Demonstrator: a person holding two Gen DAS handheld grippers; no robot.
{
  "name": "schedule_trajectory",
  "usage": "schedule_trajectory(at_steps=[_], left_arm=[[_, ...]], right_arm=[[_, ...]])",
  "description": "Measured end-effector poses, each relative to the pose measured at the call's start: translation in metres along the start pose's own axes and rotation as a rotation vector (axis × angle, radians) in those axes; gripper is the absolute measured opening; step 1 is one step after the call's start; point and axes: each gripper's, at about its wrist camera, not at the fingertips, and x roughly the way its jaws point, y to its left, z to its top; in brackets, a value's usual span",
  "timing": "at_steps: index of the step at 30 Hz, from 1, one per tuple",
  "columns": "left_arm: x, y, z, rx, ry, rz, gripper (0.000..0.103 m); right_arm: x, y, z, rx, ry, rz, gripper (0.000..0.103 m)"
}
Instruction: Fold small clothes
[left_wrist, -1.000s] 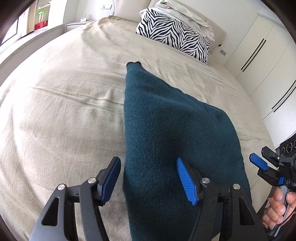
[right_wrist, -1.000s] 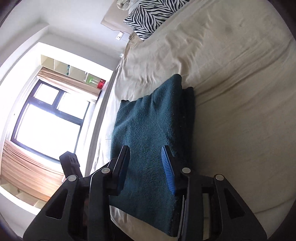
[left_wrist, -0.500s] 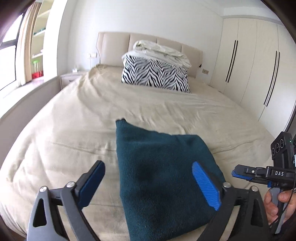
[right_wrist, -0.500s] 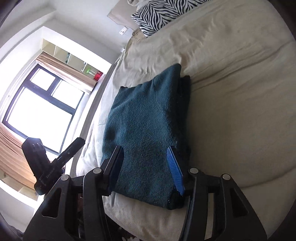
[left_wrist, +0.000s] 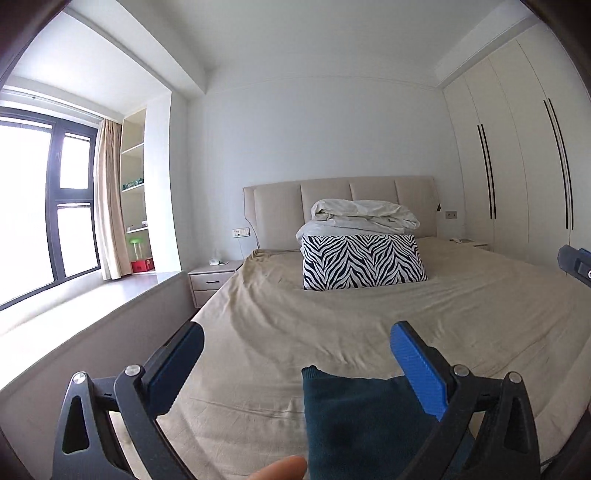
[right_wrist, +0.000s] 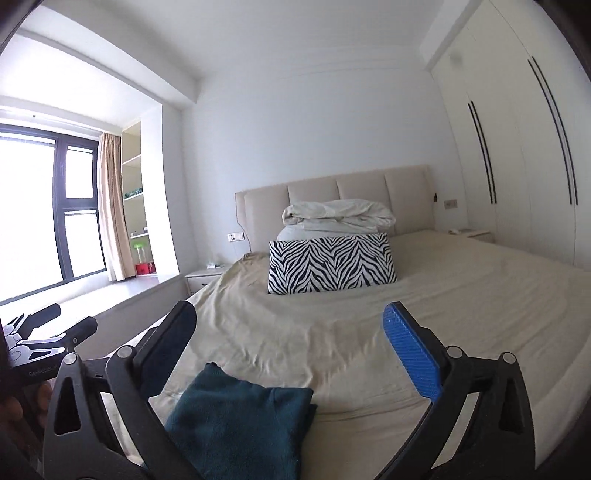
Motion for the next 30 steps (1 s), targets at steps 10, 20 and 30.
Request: schedule_trajectory(at_steps=[10,20,30], left_arm=[[0.032,-0.003,-0.033,-0.076,0.29,-0.049,0.103],[0.067,-0.001,-0.097,-0.131,0.512,-0.054,0.103],[0.077,-0.009,-0.121,-0.127,0.583,-0.083,0.103]], right_arm=[[-0.01,0.032,0.02,-0.013,0.122,0.092,0.103],[0.067,0.019,-0.07,0.085,0.575,-0.073,0.103],[0.088,0.031,-0.141,0.039,0.726,-0.099,0.103]])
